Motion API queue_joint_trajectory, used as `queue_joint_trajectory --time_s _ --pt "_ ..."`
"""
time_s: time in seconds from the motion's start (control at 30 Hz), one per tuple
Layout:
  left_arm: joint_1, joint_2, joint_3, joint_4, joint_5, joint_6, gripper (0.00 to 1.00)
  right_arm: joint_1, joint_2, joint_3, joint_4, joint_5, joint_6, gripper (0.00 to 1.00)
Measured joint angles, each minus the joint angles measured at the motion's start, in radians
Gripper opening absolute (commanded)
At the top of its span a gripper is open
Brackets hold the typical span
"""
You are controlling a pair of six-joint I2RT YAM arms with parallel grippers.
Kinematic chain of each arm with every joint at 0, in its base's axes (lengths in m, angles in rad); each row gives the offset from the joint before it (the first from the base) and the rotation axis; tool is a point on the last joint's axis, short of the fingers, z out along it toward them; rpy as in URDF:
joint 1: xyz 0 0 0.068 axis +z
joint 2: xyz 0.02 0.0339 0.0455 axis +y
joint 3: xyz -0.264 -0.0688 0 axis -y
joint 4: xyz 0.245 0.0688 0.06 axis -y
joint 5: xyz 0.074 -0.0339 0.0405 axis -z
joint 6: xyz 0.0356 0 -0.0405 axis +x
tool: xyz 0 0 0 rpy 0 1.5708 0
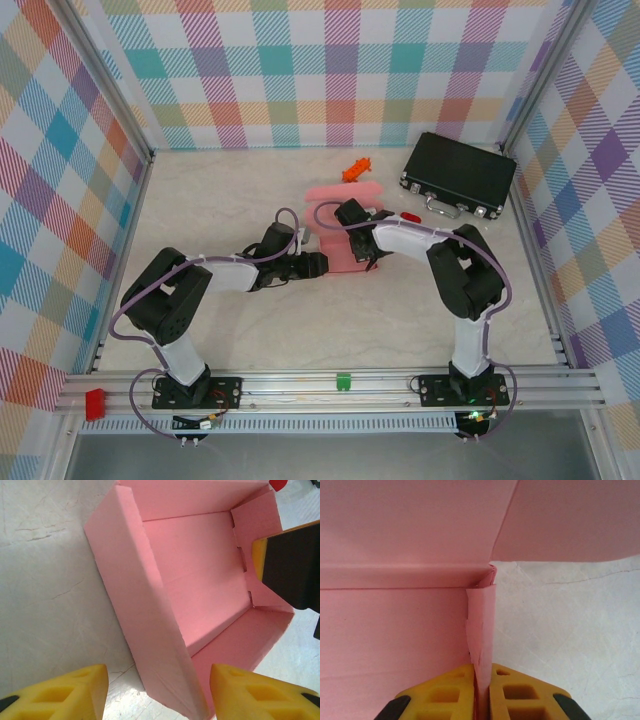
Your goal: Fold the paper box
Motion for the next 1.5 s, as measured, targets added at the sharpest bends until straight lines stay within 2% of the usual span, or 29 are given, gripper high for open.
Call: queue_joint_trajectory --time_s 0.5,0.77,1.17,1.5 --pt "0.000 0.000 -0.002 -0.001 0.000 0.000 0.56 0.000 0.037 0.012 -0.006 0.010 0.004 0.14" --pt "0.000 0.000 -0.002 -0.002 0.000 0.000 0.56 0.000 0.062 0.038 -0.030 0.054 0.008 0.14" --pt "0.000 0.000 -0.002 -0.002 0.000 0.000 0.56 -0.001 0.055 0.031 -0.029 0.040 0.008 0.22" --pt "0.000 0.000 -0.002 -0.005 0.000 0.000 0.56 -0.004 -0.007 0.016 -0.040 -0.027 0.013 0.34"
